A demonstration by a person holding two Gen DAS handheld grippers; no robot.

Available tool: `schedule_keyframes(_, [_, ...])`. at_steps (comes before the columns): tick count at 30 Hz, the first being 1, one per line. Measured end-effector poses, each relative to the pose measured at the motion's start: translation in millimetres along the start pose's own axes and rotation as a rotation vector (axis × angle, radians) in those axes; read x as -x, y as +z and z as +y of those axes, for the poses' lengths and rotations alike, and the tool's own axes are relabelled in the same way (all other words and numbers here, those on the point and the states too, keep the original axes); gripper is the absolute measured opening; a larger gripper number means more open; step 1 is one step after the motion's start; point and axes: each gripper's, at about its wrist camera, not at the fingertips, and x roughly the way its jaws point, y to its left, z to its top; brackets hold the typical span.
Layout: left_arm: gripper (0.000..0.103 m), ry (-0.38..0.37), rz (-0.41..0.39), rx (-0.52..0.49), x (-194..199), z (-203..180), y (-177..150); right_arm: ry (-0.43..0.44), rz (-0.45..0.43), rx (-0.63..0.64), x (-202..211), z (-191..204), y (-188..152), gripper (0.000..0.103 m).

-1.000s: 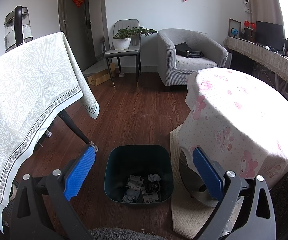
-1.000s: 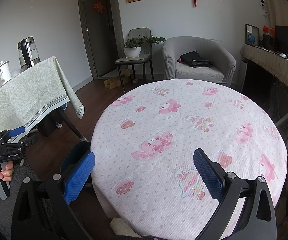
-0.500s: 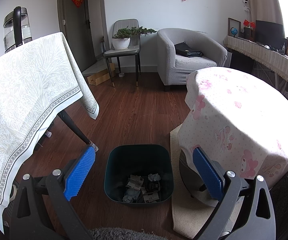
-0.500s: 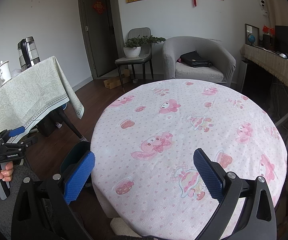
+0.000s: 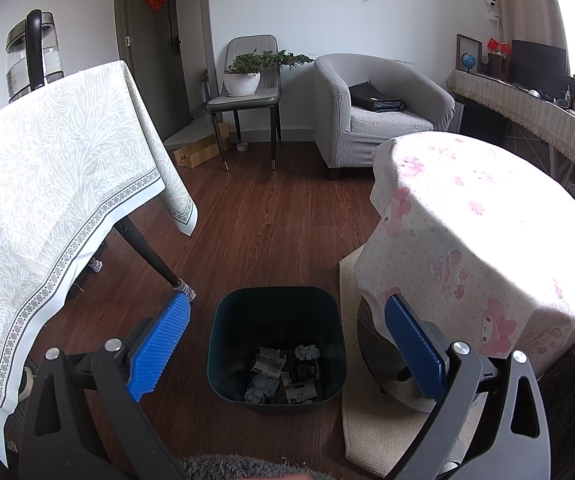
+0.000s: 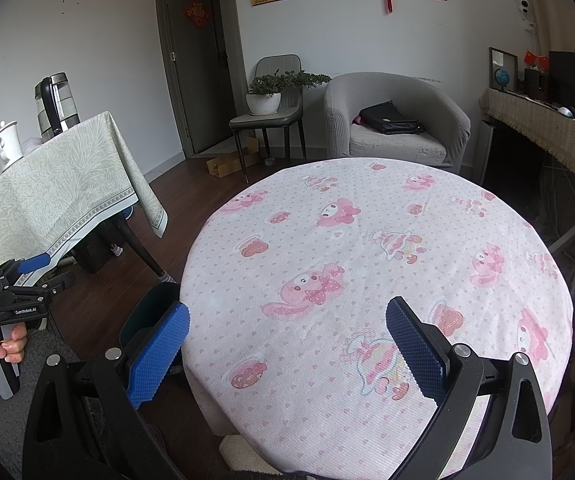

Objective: Collect trash

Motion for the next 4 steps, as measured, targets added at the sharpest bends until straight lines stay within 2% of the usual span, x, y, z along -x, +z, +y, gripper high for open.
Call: schedule_keyframes(4, [0.1, 0.002, 0.002, -0.001, -0.7, 1.6, 0.8, 0.0, 0.0, 0.001, -0.1, 0.0, 0.1, 0.1])
